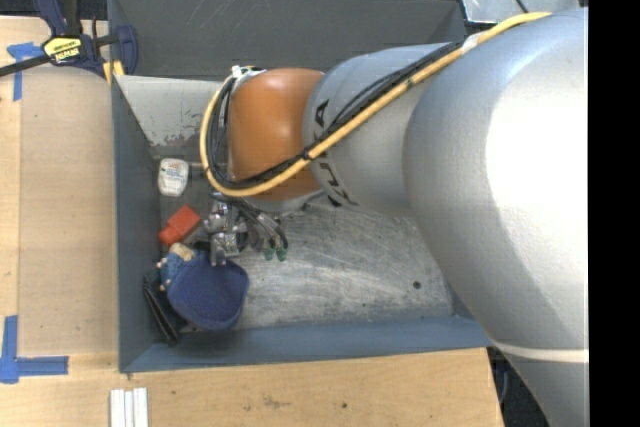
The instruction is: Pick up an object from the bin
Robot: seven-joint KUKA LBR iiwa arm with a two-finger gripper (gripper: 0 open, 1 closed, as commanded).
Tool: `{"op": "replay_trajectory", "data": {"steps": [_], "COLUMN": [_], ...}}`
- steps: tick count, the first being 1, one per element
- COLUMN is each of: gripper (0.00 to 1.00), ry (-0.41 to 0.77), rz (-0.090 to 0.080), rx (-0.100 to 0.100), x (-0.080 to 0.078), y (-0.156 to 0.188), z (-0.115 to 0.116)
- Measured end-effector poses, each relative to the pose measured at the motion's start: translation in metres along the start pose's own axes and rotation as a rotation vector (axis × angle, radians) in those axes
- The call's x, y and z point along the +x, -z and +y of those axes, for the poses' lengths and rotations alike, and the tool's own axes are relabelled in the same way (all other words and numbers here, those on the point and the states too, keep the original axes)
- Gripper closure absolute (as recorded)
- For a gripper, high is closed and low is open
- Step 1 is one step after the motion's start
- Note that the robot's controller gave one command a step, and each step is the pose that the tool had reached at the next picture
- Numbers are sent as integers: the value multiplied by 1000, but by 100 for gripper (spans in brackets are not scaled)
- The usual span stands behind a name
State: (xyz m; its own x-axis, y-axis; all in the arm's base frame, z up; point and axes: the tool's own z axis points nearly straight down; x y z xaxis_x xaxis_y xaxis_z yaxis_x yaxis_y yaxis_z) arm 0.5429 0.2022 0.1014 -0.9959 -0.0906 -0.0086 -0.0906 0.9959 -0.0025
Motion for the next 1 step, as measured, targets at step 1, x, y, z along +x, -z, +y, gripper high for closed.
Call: {"op": "replay_trajectory", "data": {"steps": [1], "gripper": [100], "ry": [-13], "rz": [7], "rx": [-2], "x": [-9], "y": [136], "z": [-14]}}
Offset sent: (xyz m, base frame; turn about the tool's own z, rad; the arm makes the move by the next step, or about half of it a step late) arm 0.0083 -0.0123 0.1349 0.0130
